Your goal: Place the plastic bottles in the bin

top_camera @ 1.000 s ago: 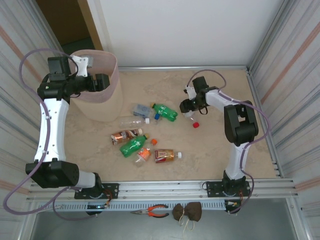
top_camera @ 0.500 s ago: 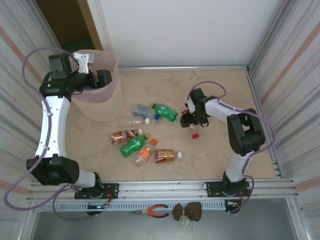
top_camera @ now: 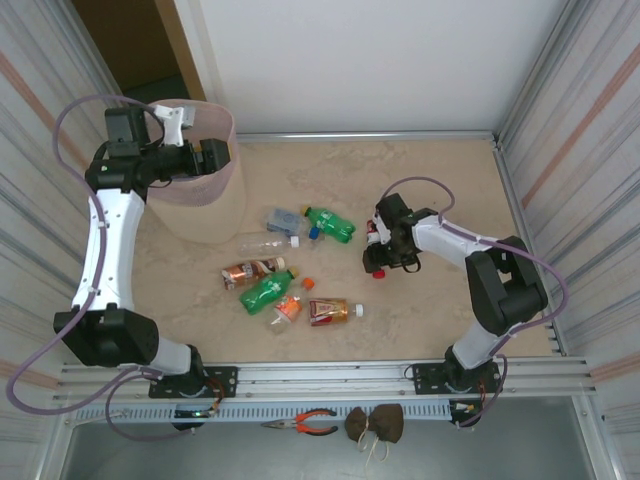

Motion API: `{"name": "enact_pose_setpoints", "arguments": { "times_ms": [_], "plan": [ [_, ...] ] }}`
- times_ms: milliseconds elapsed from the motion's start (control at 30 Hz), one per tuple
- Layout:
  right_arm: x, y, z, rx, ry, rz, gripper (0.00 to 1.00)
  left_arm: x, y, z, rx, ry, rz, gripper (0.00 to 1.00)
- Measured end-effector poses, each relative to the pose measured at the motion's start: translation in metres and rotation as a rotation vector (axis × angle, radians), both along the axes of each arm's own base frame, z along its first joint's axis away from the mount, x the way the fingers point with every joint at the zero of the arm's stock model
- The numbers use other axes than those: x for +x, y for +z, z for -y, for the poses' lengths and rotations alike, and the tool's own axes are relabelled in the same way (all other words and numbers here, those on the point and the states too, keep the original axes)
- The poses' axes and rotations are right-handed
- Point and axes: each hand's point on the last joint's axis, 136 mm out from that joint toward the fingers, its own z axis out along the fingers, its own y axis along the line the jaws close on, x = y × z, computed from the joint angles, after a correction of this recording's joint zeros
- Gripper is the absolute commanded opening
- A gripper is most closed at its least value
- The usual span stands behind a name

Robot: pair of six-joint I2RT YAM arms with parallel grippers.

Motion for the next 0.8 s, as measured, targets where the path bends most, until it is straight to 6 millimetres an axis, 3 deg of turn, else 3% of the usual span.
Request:
{"name": "enact_pose_setpoints", "arguments": {
  "times_ms": [367,800],
  "plan": [
    [-0.005,0.002,-0.004,0.002,-0.056,0.036,0.56,0.0,0.0,0.003,-0.006,-0.011,-0.001,0.79],
    [-0.01,-0.014,-0.001,0.017,-0.158,0.056,0.44,0.001,0.001,0.004,-0.009,-0.015,0.008,0.79]
  ]
}}
